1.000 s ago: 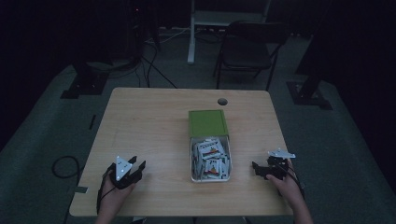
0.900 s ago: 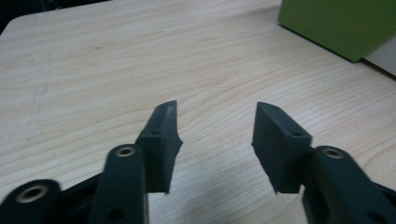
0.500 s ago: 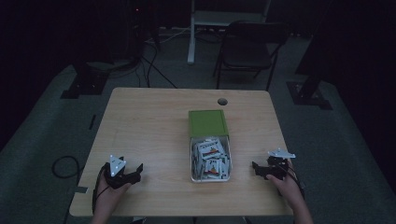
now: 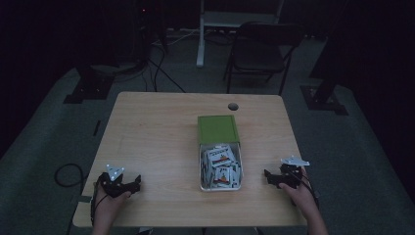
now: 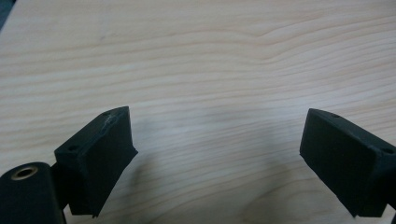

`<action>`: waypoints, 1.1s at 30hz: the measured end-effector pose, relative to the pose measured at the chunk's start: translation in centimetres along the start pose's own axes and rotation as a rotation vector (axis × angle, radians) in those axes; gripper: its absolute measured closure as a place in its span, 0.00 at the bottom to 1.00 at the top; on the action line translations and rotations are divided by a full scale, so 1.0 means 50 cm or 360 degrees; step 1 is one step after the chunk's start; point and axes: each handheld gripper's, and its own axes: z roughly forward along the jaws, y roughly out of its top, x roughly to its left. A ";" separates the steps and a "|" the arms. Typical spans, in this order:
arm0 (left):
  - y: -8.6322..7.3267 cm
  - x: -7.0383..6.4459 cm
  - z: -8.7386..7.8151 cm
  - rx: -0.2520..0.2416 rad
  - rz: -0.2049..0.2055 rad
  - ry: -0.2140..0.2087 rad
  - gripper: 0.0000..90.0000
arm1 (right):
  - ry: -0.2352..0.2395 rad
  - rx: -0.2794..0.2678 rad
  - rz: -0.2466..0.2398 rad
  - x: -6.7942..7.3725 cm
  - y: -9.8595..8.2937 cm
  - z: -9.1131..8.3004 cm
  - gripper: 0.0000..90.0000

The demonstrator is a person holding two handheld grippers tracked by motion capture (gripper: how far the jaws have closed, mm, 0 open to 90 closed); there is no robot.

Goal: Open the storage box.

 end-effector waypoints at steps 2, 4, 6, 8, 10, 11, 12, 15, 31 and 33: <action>0.000 0.005 0.002 0.0025 -0.0008 0.0026 0.11 | 0.0000 0.0000 0.0000 0.000 0.000 0.000 0.12; 0.001 0.006 0.004 0.0042 -0.0012 0.0023 0.11 | 0.0000 0.0000 0.0001 0.000 0.000 0.000 0.12; 0.001 0.007 0.005 0.0049 -0.0019 0.0021 0.11 | 0.0000 0.0000 0.0002 0.000 0.000 0.000 0.12; 0.003 0.007 0.008 0.0072 -0.0025 0.0025 0.11 | 0.0000 0.0000 0.0002 0.000 0.000 0.000 0.12; 0.004 0.008 0.011 0.0077 -0.0028 0.0020 0.11 | 0.0000 0.0001 0.0002 0.000 0.000 0.000 0.12; 0.006 0.010 0.013 0.0086 -0.0059 0.0013 0.11 | 0.0000 0.0001 0.0002 0.000 0.000 0.000 0.12; 0.006 0.010 0.013 0.0086 -0.0059 0.0013 0.11 | 0.0000 0.0001 0.0002 0.000 0.000 0.000 0.12; 0.009 0.012 0.016 0.0091 -0.0060 0.0018 0.11 | 0.0001 0.0000 0.0003 0.000 0.000 0.000 0.12; 0.012 0.010 0.020 0.0092 -0.0078 0.0033 0.10 | 0.0004 0.0001 -0.0003 0.000 0.000 0.000 0.12; 0.012 0.010 0.020 0.0092 -0.0078 0.0033 0.10 | 0.0004 0.0002 -0.0004 0.000 0.000 0.000 0.12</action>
